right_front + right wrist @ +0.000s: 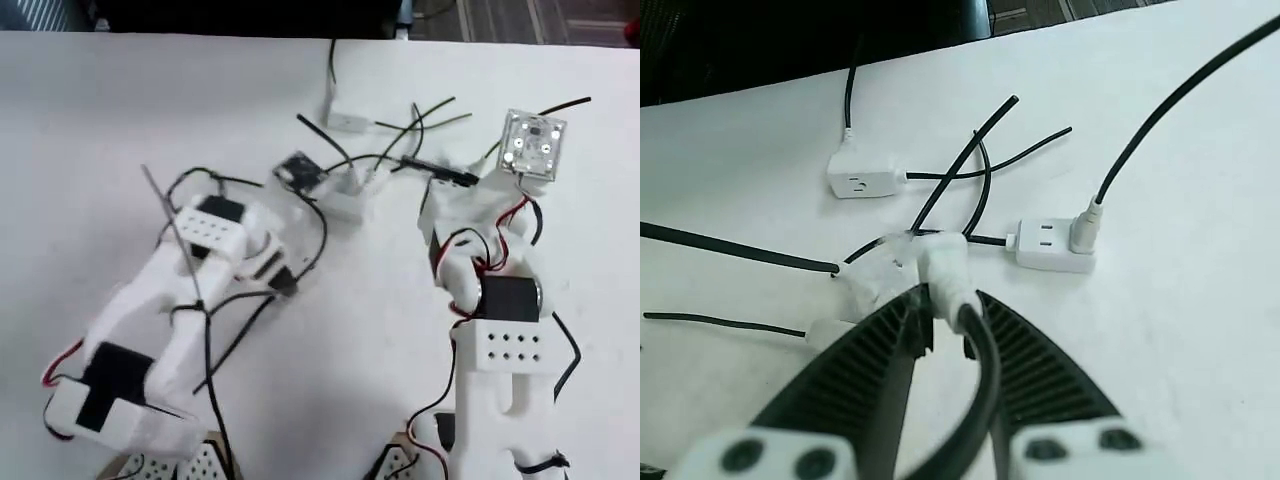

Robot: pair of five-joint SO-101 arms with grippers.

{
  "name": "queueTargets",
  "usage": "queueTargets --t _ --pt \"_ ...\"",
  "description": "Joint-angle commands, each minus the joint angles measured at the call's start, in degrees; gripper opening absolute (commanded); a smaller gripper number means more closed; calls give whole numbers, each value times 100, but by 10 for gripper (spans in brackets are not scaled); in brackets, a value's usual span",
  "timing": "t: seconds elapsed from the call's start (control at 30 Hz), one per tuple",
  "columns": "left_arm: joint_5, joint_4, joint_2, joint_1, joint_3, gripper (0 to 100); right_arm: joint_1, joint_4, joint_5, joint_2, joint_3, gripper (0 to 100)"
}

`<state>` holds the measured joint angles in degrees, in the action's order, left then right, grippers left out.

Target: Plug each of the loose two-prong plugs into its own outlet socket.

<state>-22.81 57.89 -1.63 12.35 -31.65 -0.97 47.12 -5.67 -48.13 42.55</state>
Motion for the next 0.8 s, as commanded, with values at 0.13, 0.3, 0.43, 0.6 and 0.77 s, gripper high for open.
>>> queueTargets --t 0.13,0.3,0.43,0.6,0.77 --pt "158 114 -1965 -435 -686 308 -567 312 695 -92 -35 17" --pt "747 -53 -3495 -866 -1609 298 -1015 725 1345 75 -44 16" --pt "905 -308 -4295 -1367 -2312 296 -1490 1024 1758 796 -237 16" --pt "1143 -914 -4848 -2026 -3103 295 -1895 1420 2022 1798 -756 17" --pt "1354 -1688 -4971 -2536 -3675 294 -2422 1481 2084 2369 -941 17"
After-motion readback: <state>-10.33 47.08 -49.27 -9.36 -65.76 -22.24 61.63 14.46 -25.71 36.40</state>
